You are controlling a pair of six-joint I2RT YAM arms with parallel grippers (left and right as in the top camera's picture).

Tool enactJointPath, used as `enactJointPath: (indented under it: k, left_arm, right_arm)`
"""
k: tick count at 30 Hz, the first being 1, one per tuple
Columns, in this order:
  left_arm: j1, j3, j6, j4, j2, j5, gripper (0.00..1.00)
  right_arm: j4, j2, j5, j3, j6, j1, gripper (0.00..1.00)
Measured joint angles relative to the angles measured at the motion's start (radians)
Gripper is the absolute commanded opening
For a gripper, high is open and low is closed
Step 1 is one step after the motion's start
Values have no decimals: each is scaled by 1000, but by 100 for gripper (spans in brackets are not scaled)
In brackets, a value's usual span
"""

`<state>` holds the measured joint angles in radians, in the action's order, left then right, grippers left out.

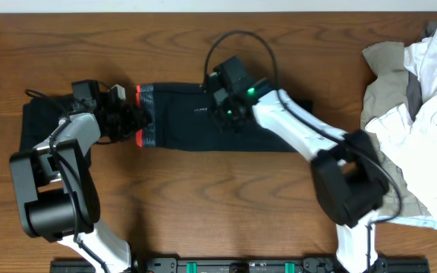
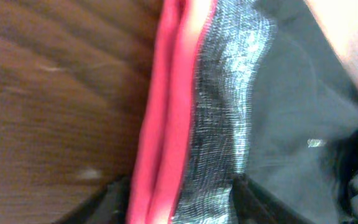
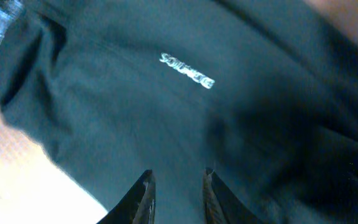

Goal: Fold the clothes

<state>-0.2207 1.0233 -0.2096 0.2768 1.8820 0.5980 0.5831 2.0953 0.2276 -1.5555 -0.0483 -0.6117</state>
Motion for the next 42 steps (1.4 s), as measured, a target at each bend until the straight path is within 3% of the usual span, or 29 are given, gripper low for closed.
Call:
enactJointPath:
  k: [3, 13, 19, 42]
  left_arm:
    - [3, 5, -2, 0, -8, 19, 80]
    - [3, 5, -3, 0, -8, 28, 81]
    - [3, 5, -3, 0, -8, 28, 81]
    - [3, 5, -3, 1, -8, 28, 80]
  right_arm:
    - [-64, 48, 22, 1, 1, -22, 24]
    - [-265, 68, 143, 1, 1, -93, 22]
    - [-272, 68, 169, 1, 0, -134, 18]
    - [-359, 161, 102, 1, -44, -225, 22]
